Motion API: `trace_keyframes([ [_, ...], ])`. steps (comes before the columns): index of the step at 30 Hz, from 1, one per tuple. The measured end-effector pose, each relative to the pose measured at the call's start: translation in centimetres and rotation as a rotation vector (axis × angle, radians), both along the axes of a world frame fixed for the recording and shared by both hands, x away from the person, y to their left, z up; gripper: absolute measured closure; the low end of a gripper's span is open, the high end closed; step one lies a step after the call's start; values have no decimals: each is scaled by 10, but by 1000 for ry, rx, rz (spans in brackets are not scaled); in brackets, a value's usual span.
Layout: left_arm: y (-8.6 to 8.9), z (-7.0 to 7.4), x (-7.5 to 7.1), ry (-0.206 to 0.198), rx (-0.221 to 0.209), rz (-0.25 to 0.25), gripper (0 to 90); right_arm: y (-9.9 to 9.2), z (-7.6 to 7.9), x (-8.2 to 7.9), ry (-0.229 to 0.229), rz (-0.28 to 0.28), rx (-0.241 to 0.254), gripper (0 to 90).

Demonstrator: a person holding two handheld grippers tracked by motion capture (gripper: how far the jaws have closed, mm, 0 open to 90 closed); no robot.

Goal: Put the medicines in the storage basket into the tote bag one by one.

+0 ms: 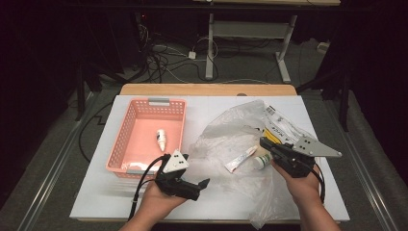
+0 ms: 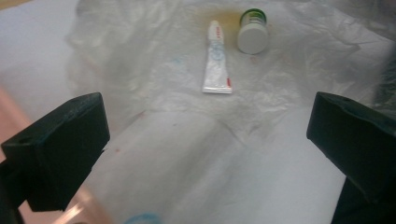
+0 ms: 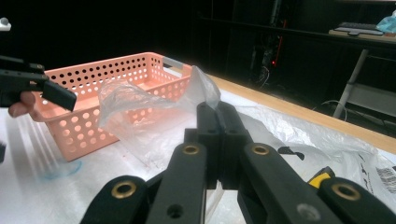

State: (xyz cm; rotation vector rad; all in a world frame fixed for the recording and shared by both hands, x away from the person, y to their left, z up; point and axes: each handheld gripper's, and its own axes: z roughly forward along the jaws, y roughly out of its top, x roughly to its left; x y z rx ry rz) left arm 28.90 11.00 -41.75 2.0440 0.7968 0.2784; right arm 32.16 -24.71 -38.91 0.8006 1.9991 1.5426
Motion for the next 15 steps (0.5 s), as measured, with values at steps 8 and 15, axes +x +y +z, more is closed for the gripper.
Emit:
trace_keyframes([
  [8, 37, 1, 9, -18, 21, 98, 0, 0, 0, 0, 0, 1, -1, 900],
  [15, 65, 0, 18, -7, 10, 170, 0, 0, -1, 0, 3, 0, -2, 900],
])
